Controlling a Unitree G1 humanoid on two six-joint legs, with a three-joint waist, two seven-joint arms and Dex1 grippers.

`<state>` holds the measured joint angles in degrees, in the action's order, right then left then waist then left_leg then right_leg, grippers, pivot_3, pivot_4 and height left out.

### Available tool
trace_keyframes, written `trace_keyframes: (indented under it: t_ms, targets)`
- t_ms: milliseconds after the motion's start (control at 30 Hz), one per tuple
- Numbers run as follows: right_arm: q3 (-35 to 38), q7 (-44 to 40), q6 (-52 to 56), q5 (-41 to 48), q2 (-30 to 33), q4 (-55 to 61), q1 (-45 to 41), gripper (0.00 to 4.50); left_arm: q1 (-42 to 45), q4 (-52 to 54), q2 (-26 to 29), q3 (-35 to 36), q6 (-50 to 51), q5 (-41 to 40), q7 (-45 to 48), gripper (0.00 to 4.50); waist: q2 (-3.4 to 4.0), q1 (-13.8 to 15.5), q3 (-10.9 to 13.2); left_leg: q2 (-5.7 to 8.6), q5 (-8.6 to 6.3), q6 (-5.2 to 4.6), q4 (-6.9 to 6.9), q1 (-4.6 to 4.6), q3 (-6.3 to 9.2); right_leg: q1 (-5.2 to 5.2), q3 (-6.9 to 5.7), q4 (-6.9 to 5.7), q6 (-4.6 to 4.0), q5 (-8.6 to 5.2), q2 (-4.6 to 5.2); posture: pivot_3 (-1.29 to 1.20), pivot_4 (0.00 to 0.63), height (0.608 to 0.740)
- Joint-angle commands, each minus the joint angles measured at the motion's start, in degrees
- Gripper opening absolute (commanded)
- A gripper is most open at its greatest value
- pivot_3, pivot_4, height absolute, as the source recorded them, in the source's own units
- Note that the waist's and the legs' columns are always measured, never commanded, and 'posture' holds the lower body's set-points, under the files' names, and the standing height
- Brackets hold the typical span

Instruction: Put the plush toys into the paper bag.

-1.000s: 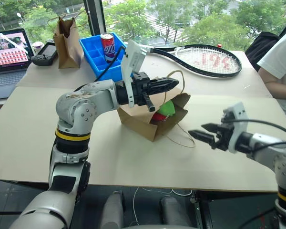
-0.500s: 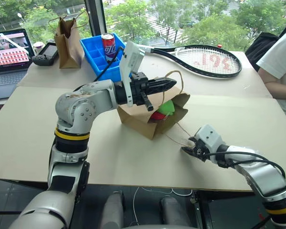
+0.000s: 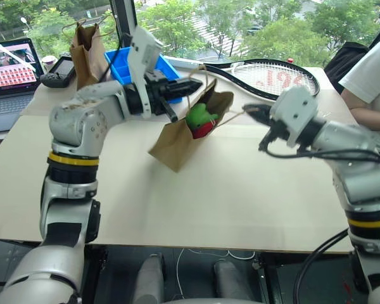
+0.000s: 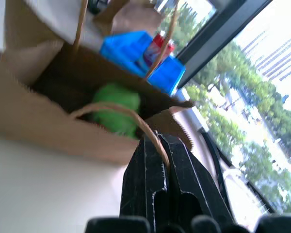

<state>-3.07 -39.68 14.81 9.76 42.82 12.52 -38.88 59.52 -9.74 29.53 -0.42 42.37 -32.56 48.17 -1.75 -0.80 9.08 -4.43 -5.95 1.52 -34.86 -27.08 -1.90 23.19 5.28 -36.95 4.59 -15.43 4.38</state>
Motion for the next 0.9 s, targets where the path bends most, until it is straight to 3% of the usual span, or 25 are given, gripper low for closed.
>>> trace_keyframes:
  t_ms: [33,167,567,633,767,900]
  targets:
    - [0.91,-1.05,-2.56,-0.62,-1.01,-2.57,-6.64,0.04,2.84,-2.87,1.35,0.20,-4.18,2.74,3.01,0.00,0.00,0.16,0.00,0.00,0.00,0.00,0.01,-0.03,0.00,0.02,-0.02,0.01,0.00,0.00,0.00,0.00,0.150,0.736]
    - [0.26,-3.02,-2.11,-0.50,-1.62,-3.07,-10.01,0.04,3.10,-3.68,2.04,0.95,-4.89,3.81,4.10,0.00,0.01,0.36,0.01,0.00,0.00,0.00,0.03,-0.21,0.00,0.13,-0.08,0.02,0.00,-0.01,0.02,0.00,0.150,0.736]
    - [2.36,-11.05,12.87,6.54,4.14,8.82,-3.21,0.04,-2.83,5.85,3.11,2.45,3.68,-1.16,5.59,0.00,0.02,0.20,0.02,-0.03,0.01,0.01,-0.02,-0.20,0.00,0.16,-0.09,-0.14,0.01,-0.01,0.01,0.00,0.150,0.736]
    - [3.36,-11.02,15.12,8.47,4.26,9.59,-2.89,0.00,-3.44,6.87,3.74,3.05,6.34,-2.77,5.98,0.59,0.02,0.06,0.02,-0.03,0.01,0.01,-0.02,-0.20,0.00,0.15,-0.09,-0.13,0.00,-0.01,0.01,0.00,0.150,0.736]
    - [8.14,-10.44,20.84,15.03,3.91,10.68,-4.03,1.11,-4.03,8.09,6.53,4.98,8.05,-4.99,8.29,1.87,0.02,0.00,0.02,-0.04,0.01,0.01,-0.02,-0.19,0.00,0.17,-0.08,-0.15,0.00,-0.01,0.01,0.00,0.150,0.736]
    - [13.17,-11.75,25.38,20.28,6.86,10.96,-3.71,2.52,-4.76,6.83,11.64,7.57,7.22,-5.44,11.32,3.32,0.02,-0.01,0.02,-0.05,0.01,0.01,0.00,-0.19,0.00,0.18,-0.08,-0.14,0.00,-0.01,0.00,0.00,0.150,0.736]
